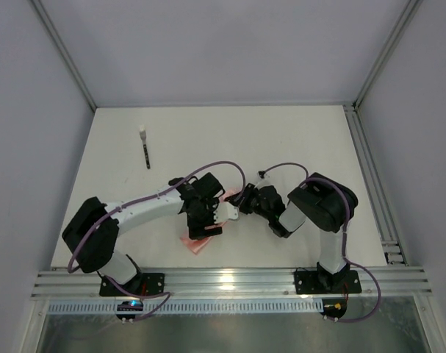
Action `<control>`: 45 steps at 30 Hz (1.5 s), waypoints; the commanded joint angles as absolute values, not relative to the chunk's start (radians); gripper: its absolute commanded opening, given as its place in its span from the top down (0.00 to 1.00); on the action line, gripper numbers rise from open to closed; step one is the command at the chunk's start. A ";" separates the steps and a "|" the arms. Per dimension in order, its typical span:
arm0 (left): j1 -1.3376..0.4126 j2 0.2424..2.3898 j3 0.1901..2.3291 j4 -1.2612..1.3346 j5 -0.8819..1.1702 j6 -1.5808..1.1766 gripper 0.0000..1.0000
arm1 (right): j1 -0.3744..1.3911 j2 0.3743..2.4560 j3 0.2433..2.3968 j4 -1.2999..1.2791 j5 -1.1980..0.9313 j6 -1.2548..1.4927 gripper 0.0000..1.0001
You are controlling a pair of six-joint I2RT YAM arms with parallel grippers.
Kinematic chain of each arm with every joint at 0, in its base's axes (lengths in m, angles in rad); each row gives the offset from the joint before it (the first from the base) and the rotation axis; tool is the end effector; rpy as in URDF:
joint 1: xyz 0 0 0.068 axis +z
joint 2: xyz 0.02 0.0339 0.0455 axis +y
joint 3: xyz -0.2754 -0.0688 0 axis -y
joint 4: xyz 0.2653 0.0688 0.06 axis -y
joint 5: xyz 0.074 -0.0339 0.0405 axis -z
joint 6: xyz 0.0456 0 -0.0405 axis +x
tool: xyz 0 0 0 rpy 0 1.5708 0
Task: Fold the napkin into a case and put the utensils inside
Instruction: Fold the 2/3-rectangle-folded napkin at the center of the board, then smooth out the smaller rectangle-folded napkin at the center of the board.
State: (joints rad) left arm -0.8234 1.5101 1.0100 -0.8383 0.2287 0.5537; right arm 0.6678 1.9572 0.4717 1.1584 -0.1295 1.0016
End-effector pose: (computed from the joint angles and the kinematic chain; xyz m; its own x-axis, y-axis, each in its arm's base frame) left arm 0.1910 -0.2213 0.1986 -0.1683 0.9351 -0.3119 0.9856 0.1552 -0.0665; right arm 0.2469 0.2022 0.0711 -0.7341 0.4848 -0.4754 -0.1702 0.5464 0.8200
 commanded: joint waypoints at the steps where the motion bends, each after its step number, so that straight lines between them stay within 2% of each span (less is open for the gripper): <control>1: -0.876 1.546 0.989 -0.740 0.121 0.535 0.27 | 0.712 1.922 0.420 1.152 -0.009 1.035 0.96; 4: -0.876 1.563 0.957 -0.701 0.094 0.532 0.30 | 0.732 1.896 0.396 1.135 0.055 1.045 0.96; 7: -0.877 1.569 0.931 -0.713 0.133 0.532 0.40 | 0.742 1.885 0.377 1.134 0.069 1.057 0.96; 8: -0.877 1.569 0.924 -0.725 0.171 0.531 0.46 | 0.741 1.885 0.370 1.135 0.072 1.061 0.96; 13: -0.897 1.563 0.867 -0.742 0.291 0.551 0.63 | 0.741 1.885 0.361 1.134 0.072 1.065 0.96; 14: -0.911 1.563 0.862 -0.747 0.296 0.560 0.71 | 0.741 1.884 0.357 1.135 0.072 1.065 0.94; 19: -0.946 1.571 0.831 -0.726 0.258 0.584 0.92 | 0.738 1.819 0.353 1.062 0.048 1.020 0.73; 22: -0.963 1.592 0.810 -0.701 0.235 0.586 1.00 | 0.729 1.706 0.339 0.933 0.035 0.970 0.60; 25: -0.986 1.603 0.782 -0.670 0.218 0.584 1.00 | 0.697 1.583 0.370 0.703 -0.044 0.881 0.52; 32: -1.057 1.579 0.752 -0.643 0.106 0.600 1.00 | 0.578 1.284 0.492 0.157 -0.156 0.585 0.49; 33: -1.065 1.569 0.744 -0.643 0.097 0.606 1.00 | 0.554 1.217 0.515 0.033 -0.144 0.483 0.45; 36: -1.095 1.533 0.720 -0.635 0.052 0.638 1.00 | 0.503 1.164 0.629 -0.137 -0.166 0.259 0.43; 39: -1.130 1.517 0.703 -0.621 -0.026 0.681 1.00 | 0.505 1.213 0.788 -0.224 -0.248 0.086 0.43; 43: -1.163 1.526 0.692 -0.617 -0.095 0.707 1.00 | 0.535 1.405 1.021 -0.317 -0.458 -0.174 0.44; 45: -1.184 1.520 0.669 -0.603 -0.164 0.724 1.00 | 0.581 1.521 1.083 -0.408 -0.463 -0.273 0.44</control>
State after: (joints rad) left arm -1.1679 1.4742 0.7502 -0.6079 -0.0887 0.6823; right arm 0.5301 1.4094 1.0077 -0.2096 -0.3374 -0.0002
